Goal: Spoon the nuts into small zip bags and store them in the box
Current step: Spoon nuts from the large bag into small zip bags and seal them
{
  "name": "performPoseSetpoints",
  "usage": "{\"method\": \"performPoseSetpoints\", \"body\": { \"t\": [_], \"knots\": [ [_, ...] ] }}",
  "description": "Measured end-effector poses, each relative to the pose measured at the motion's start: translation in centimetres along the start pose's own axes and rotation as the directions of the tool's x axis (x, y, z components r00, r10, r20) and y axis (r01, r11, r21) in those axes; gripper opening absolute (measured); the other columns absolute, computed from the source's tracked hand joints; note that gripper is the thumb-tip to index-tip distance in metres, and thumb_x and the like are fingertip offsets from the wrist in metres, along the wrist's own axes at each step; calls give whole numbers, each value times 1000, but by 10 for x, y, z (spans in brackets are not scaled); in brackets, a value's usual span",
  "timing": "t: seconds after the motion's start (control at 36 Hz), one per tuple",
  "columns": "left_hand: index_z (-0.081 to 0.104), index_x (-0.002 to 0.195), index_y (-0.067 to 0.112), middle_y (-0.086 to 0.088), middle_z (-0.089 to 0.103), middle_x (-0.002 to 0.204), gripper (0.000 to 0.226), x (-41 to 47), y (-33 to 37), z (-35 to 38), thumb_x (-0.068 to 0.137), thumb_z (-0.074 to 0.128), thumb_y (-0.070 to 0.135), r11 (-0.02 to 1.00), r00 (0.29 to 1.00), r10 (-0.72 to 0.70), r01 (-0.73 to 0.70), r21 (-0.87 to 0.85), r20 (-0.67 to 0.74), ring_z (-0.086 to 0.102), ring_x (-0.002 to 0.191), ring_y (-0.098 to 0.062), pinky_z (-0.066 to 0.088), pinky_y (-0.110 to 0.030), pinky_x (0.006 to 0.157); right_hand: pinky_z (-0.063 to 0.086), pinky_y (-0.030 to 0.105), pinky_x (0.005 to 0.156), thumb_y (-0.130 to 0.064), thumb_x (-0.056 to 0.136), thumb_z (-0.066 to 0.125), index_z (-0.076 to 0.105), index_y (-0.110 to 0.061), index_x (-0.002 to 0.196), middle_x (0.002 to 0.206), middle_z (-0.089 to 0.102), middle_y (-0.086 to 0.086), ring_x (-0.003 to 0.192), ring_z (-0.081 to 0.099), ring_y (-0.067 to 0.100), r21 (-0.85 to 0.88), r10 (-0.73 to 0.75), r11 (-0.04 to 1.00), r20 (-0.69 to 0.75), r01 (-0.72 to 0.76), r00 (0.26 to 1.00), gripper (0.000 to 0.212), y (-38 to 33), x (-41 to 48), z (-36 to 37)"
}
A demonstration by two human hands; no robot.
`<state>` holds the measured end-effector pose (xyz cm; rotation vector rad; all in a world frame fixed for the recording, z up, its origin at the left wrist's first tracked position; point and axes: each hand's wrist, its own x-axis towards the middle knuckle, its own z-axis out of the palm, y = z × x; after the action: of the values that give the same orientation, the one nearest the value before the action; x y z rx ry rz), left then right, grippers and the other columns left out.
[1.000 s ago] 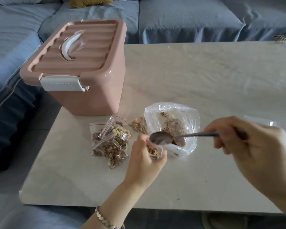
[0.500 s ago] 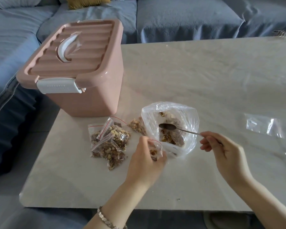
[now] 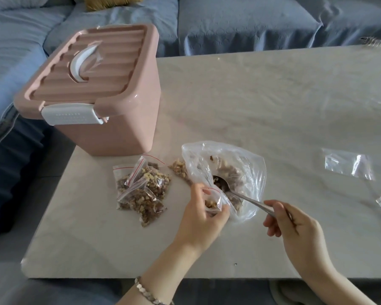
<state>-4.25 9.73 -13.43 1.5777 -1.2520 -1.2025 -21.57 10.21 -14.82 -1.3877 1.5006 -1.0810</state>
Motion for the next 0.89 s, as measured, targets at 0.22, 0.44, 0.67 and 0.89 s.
{"method": "performPoseSetpoints", "body": {
  "t": [0.22,0.44,0.67,0.89],
  "knots": [
    [42,92,24,10,48,91,26,4,0,-2,83,64,13,998,997,67,-67,-2,-29,51,82,9,41,-5,64,45,18,47,-17,97,43,66,-8,83,52,63,3,43,53,10,287,367,894,-30,-343,930,29,-7,3,4],
    [40,89,28,10,51,116,34,1,-17,-23,79,67,11,984,977,158,-144,109,-140,54,101,7,44,-5,67,48,14,46,-20,97,43,66,-6,84,51,62,1,42,52,7,415,441,822,-32,-389,897,30,-18,14,-13],
    [44,92,35,13,54,96,35,7,-18,-25,75,72,21,992,981,90,-73,103,-169,60,88,-15,49,-20,64,42,15,43,-25,97,43,66,-10,78,49,60,1,41,48,8,309,283,924,-158,-225,946,33,-40,29,-35],
    [50,103,20,15,52,94,38,9,-18,-14,73,75,22,990,980,76,-52,129,-183,48,90,9,37,-1,72,35,15,38,-28,99,39,63,-9,69,42,52,0,36,40,10,188,157,975,-190,-121,969,43,-62,38,-32]
  ]
}}
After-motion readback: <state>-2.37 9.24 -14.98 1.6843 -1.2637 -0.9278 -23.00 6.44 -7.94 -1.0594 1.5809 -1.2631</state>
